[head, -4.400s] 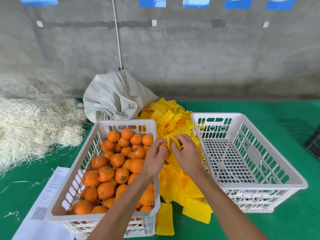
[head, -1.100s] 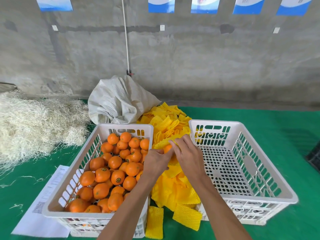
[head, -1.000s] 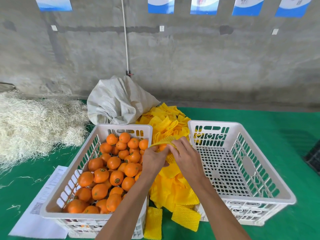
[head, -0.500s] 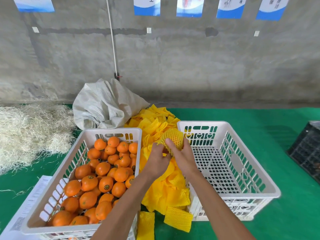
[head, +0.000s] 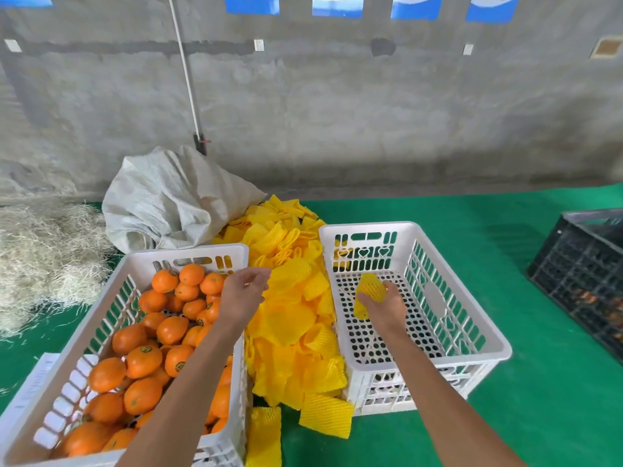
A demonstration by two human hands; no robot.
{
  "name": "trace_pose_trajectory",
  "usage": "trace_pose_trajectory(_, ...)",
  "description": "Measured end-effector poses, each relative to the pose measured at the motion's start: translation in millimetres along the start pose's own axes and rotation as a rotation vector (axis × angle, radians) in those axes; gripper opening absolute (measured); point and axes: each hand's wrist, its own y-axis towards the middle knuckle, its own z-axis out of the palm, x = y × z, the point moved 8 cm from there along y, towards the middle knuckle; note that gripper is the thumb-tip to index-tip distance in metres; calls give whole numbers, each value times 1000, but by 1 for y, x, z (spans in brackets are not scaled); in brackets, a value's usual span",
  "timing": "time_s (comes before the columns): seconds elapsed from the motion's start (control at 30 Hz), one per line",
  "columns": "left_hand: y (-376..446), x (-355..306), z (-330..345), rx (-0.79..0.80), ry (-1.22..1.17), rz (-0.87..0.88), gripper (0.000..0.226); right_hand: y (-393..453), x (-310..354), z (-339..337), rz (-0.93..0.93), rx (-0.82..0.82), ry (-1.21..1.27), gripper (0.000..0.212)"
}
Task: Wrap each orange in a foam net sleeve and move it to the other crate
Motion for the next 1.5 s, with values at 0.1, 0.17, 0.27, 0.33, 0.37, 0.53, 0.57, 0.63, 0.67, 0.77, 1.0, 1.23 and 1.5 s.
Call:
trace_pose_trajectory(0.1, 0, 2, -6, -45, 127, 108, 22, -3, -5, 8, -32, 22, -19, 63)
trace_pose_trajectory(0.17, -2, 4, -8, -68, 171, 137, 22, -6, 3, 11, -85, 17, -10, 56)
trace_pose_trajectory(0.27, -4, 12, -12, -85, 236, 134, 26, -11, 29, 19, -192, 45, 51, 46)
trace_pose_trajectory(0.33, -5, 17, -15, -90, 258, 136, 26, -15, 50, 28, -281, 60, 63, 40)
trace_pose_trajectory(0.37, -6, 20, -15, -91, 247, 131, 24, -17, 61, 35, -330, 73, 55, 40)
trace_pose_trajectory(0.53, -12, 32, -20, -84, 204, 100, 17, -25, 103, 90, -462, 225, -84, 58)
trace_pose_trajectory(0.57, -14, 33, -21, -75, 207, 101, 16, -24, 106, 101, -443, 258, -125, 66)
trace_pose_trajectory(0.63, -16, 35, -22, -49, 232, 114, 18, -20, 107, 121, -399, 331, -193, 79)
trace_pose_trajectory(0.67, -16, 35, -23, -37, 254, 124, 20, -19, 106, 128, -384, 360, -214, 83)
trace_pose_trajectory(0.77, -17, 36, -28, -20, 293, 142, 22, -17, 107, 140, -397, 350, -224, 75)
trace_pose_trajectory(1.0, -15, 18, -33, -41, 135, 126, 24, -67, 157, 131, -727, 155, -46, 41)
trace_pose_trajectory(1.23, -17, 14, -29, -14, -412, -143, 38, -138, 185, 129, -994, 229, 27, 43)
trace_pose_trajectory(1.5, -23, 15, -50, -217, -237, 19, 19, -141, 176, 124, -890, 62, 34, 41)
